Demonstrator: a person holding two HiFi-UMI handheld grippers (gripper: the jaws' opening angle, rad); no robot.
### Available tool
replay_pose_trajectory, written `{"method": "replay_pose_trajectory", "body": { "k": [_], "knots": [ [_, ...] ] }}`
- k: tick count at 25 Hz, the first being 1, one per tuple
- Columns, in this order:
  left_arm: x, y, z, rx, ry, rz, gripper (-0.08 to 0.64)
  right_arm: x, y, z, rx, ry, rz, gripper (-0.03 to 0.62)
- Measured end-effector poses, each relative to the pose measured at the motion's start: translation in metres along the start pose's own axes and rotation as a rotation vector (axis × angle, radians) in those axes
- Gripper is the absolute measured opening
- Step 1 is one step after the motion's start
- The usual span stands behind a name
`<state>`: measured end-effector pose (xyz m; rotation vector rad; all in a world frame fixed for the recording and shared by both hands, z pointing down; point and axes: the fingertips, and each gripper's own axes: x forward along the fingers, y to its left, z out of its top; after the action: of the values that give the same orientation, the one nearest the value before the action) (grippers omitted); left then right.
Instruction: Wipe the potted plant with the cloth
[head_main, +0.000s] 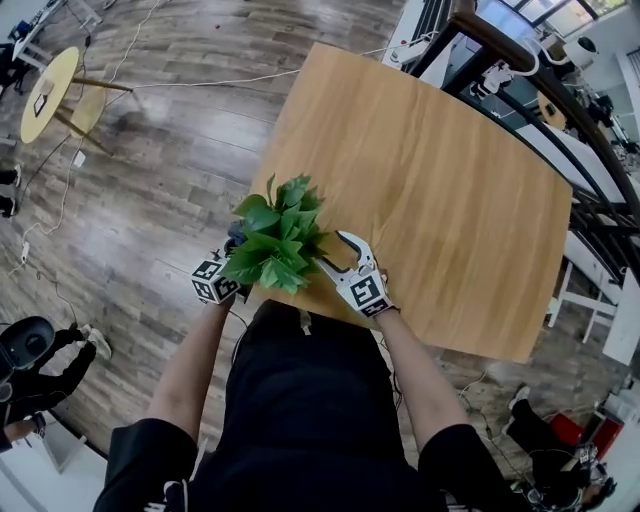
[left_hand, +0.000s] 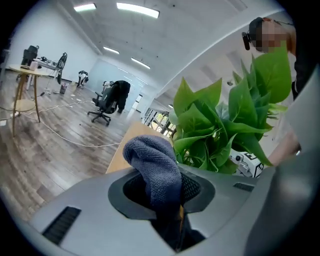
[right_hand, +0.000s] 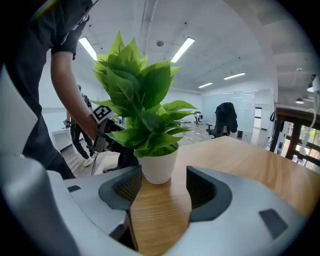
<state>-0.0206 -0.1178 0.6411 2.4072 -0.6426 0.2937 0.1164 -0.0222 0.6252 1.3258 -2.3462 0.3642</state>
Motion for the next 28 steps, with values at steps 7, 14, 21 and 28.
{"method": "replay_pose_trajectory", "body": {
  "k": [7,14,21,28],
  "knots": [
    [0.021,-0.017,-0.007,0.116,0.122,-0.082,0.118,0.03,0.007,0.014,-0.116,-0.011,0.109,0.259],
    [0.019,-0.024,-0.014,0.166,0.129,-0.096,0.118,0.037,0.011,0.015,-0.112,-0.012,0.09,0.261],
    [0.015,-0.05,-0.037,0.208,0.184,-0.134,0.118,0.028,-0.001,0.006,-0.035,0.01,0.058,0.26],
    [0.017,-0.067,-0.054,0.236,0.23,-0.149,0.118,0.032,0.017,0.005,-0.07,0.045,0.09,0.259]
  ]
}}
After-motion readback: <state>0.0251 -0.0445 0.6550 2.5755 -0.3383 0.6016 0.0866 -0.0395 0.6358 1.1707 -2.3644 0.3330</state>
